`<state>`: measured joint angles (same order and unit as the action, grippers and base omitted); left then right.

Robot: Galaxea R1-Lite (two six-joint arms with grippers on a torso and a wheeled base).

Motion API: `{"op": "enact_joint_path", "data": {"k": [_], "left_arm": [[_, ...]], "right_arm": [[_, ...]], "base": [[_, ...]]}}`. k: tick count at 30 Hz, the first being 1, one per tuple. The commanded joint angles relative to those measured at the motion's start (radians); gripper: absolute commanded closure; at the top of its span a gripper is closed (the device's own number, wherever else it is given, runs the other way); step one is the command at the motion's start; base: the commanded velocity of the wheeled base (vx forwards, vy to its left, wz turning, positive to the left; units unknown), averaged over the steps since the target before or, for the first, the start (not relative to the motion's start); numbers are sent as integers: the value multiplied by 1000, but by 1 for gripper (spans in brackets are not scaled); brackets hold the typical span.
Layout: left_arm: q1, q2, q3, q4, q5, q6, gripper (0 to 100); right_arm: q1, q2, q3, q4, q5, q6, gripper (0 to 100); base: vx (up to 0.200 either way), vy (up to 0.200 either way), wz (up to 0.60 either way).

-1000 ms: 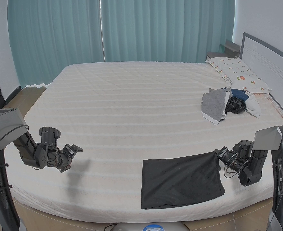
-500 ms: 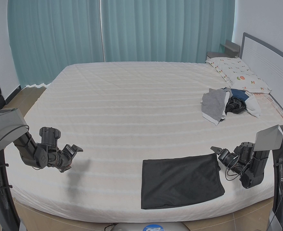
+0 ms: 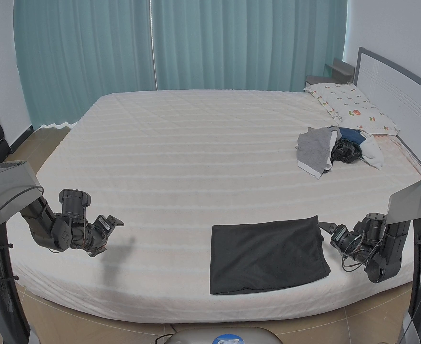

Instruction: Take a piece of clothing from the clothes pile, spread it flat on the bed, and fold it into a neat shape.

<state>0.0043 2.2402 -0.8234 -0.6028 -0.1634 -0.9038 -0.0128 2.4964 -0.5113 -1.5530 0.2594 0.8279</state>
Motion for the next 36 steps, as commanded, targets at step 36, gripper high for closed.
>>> {"op": "enact_joint_path", "data": {"k": [36], "left_arm": [[-72,2,-16,5,12,-17,0]], "right_arm": [[0,2,-27,-12,-40,120,0]], "base": [[0,-150,0]]}}
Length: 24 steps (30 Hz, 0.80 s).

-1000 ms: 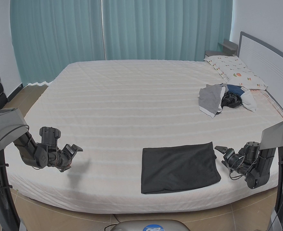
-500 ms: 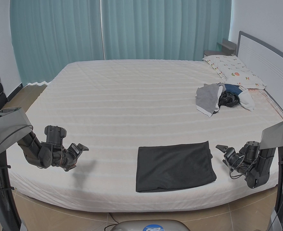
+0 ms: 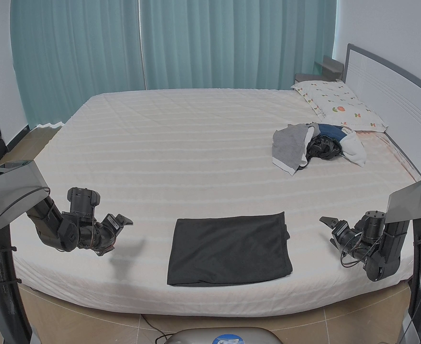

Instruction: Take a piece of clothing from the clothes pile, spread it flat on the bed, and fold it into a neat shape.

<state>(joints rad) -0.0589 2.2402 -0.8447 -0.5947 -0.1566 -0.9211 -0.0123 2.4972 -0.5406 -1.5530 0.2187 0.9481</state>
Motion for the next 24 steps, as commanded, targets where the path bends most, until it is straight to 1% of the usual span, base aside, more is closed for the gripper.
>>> {"op": "enact_joint_path", "data": {"k": [1,5,6,9,10,11,12,13,14,16,17,19,20,22,24], "left_arm": [[-13,6,7,-7,17,4,0],[-35,36,-5,-10,72,8,0],[-35,38,-5,-10,74,8,0],[-87,47,-2,-10,92,57,0],[-87,47,-2,-10,92,57,0],[-125,52,4,-13,97,93,0],[-147,52,4,-19,100,108,0],[-147,52,4,-19,100,108,0],[-171,47,9,-40,94,119,0],[-188,53,15,-76,86,148,0],[-188,58,16,-89,84,169,0],[-190,90,21,-131,60,246,0],[-190,91,22,-134,57,252,0],[-194,124,35,-194,15,314,0],[-205,133,35,-220,0,318,0]], "right_arm": [[0,2,2,-12,1,0,0],[2,0,8,-12,-1,0,0],[0,0,8,-12,-1,0,0],[2,0,10,-13,1,0,0],[2,0,10,-13,1,0,0],[2,0,10,-13,1,0,0],[2,0,10,-13,1,0,0],[2,0,10,-13,1,0,0],[2,0,10,-13,1,0,0],[2,0,10,-13,1,0,0],[2,0,10,-13,1,0,0],[2,0,10,-12,1,0,0],[2,0,10,-13,1,0,0],[2,0,10,-13,1,0,0],[2,0,10,-12,1,0,0]], "base": [[0,0,0],[0,0,0],[0,0,0],[0,0,0],[0,0,0],[0,0,0],[0,0,0],[0,0,0],[0,0,0],[0,0,0],[0,0,0],[0,0,0],[0,0,0],[0,0,0],[0,0,0]]}}
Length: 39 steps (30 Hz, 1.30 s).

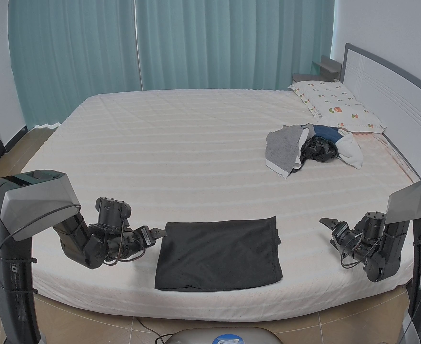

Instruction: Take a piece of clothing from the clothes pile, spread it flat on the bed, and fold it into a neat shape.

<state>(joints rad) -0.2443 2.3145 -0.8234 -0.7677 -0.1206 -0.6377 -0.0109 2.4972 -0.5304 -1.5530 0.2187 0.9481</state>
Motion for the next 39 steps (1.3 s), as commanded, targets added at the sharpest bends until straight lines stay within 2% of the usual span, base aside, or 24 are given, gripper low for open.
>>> {"op": "enact_joint_path", "data": {"k": [1,18,24,29,39], "left_arm": [[-30,68,10,-81,-40,36,0],[-52,86,-5,-111,-54,35,0],[-55,102,7,-160,-53,38,0],[-90,108,7,-168,-50,39,0],[-107,126,-2,-183,-40,41,0]], "right_arm": [[0,0,1,-13,1,0,0],[2,2,3,-12,1,-3,0],[2,3,1,-12,1,-5,0],[2,3,1,-12,1,-5,0],[3,3,3,-12,1,-6,0]], "base": [[0,0,0],[0,0,0],[0,0,0],[0,0,0],[0,0,0]]}}
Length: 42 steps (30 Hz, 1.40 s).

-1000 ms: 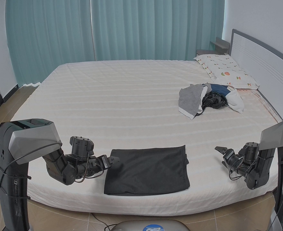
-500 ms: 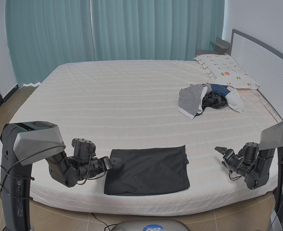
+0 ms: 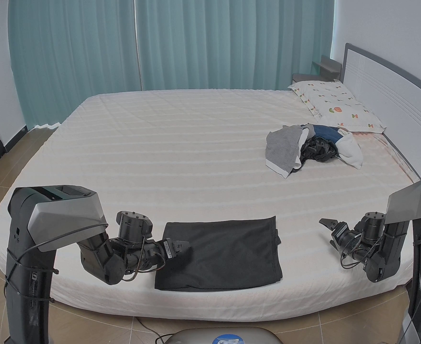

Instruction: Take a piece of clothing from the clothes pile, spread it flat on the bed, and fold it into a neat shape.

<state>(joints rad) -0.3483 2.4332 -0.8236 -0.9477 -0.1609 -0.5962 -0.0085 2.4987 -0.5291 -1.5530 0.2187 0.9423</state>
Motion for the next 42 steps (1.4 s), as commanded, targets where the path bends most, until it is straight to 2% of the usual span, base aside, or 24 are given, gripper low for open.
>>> {"op": "enact_joint_path", "data": {"k": [1,6,7,15,25,35,42], "left_arm": [[-3,7,-3,-2,1,-1,0],[-3,9,-3,-3,1,-2,0],[-3,9,-3,-3,1,-2,100],[-3,7,0,-2,4,-4,100],[2,0,12,0,66,-8,100],[-1,-6,14,6,67,-33,100],[9,-8,18,1,67,-34,100]], "right_arm": [[1,2,1,-12,1,0,0],[1,2,1,-12,1,0,0],[1,2,1,-12,1,0,0],[1,2,0,-12,1,0,0],[1,2,0,-12,1,0,0],[1,2,1,-13,1,0,0],[1,2,0,-13,1,1,0]], "base": [[0,0,0],[0,0,0],[0,0,0],[0,0,0],[0,0,0],[0,0,0],[0,200,0]]}}
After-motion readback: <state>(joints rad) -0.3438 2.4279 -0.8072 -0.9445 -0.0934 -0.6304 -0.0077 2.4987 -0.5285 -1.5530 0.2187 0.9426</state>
